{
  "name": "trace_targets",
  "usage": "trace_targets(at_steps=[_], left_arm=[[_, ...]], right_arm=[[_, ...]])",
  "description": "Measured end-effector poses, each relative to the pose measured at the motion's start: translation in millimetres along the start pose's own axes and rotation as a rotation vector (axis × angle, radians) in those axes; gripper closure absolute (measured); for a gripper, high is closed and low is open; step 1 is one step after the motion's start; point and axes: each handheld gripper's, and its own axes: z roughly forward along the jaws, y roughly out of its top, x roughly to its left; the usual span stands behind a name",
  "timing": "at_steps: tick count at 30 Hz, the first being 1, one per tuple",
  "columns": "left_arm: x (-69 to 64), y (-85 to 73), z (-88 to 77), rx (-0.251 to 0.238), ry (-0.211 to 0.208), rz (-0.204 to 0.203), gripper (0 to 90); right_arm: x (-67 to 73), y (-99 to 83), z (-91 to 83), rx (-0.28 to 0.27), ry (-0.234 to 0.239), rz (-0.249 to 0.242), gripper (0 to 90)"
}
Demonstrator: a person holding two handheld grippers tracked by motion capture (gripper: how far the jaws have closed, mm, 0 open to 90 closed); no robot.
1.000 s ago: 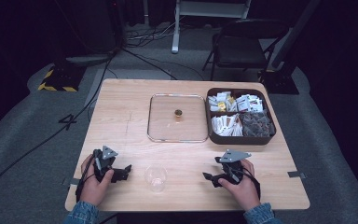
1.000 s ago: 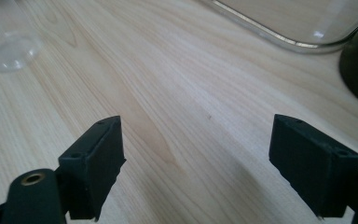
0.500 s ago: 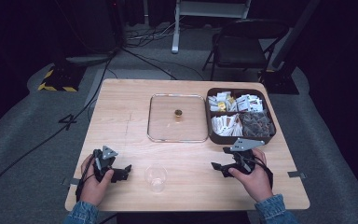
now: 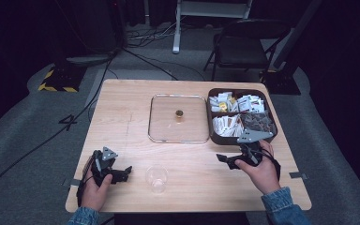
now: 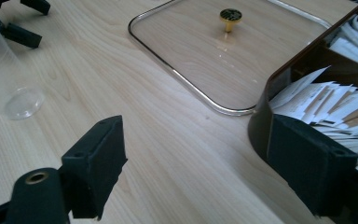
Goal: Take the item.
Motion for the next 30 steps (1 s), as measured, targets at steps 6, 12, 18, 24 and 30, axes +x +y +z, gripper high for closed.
trace_targets(at_steps=[6,12,18,24,30], left_arm=[[0.0,0.0,0.0,0.000,0.000,0.000,0.3],[-0.1,0.0,0.0,0.000,0.001,0.000,0.3],[0.0,0.2,0.2,-0.001,0.000,-0.001,0.2],[0.0,0.1,0.3,-0.001,-0.001,-0.001,0.2],[0.0,0.3,0.5,-0.002,-0.001,0.000,0.2]], right_arm=[[-14.5,7.7,-8.7,-0.024,-0.040,-0.004,18.3],[-36.3,10.4,-14.8,-0.055,-0.082,0.038,18.3],[-62.7,13.8,-18.5,-0.073,-0.127,0.070,18.4],[-83.2,19.8,-24.2,-0.092,-0.162,0.089,19.9],[-105.4,22.2,-29.1,-0.065,-0.177,0.132,23.2]])
